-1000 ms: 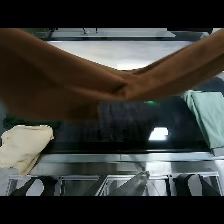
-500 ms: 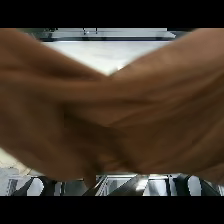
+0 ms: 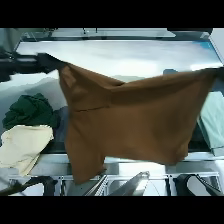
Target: Fold the shirts.
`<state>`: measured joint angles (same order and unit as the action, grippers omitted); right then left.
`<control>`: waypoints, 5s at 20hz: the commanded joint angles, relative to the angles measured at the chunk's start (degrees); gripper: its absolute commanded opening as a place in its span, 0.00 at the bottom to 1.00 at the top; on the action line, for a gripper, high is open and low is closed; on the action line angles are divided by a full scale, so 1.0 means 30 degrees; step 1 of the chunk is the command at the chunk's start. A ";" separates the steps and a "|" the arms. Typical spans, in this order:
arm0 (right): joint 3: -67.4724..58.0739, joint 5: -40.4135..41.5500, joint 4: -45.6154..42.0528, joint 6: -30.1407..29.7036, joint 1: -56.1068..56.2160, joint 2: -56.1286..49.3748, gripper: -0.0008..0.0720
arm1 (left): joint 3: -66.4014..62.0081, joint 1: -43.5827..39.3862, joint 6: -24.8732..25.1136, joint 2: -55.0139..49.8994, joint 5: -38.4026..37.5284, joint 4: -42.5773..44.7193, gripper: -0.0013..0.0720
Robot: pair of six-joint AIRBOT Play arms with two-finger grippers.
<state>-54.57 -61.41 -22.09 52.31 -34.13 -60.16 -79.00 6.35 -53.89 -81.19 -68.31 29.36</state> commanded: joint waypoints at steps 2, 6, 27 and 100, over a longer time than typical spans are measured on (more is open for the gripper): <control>0.1151 0.1523 0.4204 -0.5268 0.1100 -0.7431 0.04 | -0.2623 -0.0437 0.0299 -0.5778 0.1355 0.1311 0.05; -0.1719 0.0160 0.8109 -0.7031 0.1202 -1.3529 0.04 | -0.5566 0.0350 -0.0452 -0.8976 0.1093 0.1333 0.05; -0.6717 -0.3271 0.1268 -0.3621 0.1129 -1.6517 0.04 | -0.8102 0.1224 -0.3417 -1.1023 -0.6484 0.4255 0.02; 0.6805 -0.4772 -1.0542 -0.0882 -0.1209 -0.5581 0.54 | 1.9154 0.5552 -0.4095 1.1329 -0.3038 0.5391 0.39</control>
<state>-34.09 -76.62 -55.53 50.22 -37.78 -76.97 -21.78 22.94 -65.93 -47.24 -75.77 45.47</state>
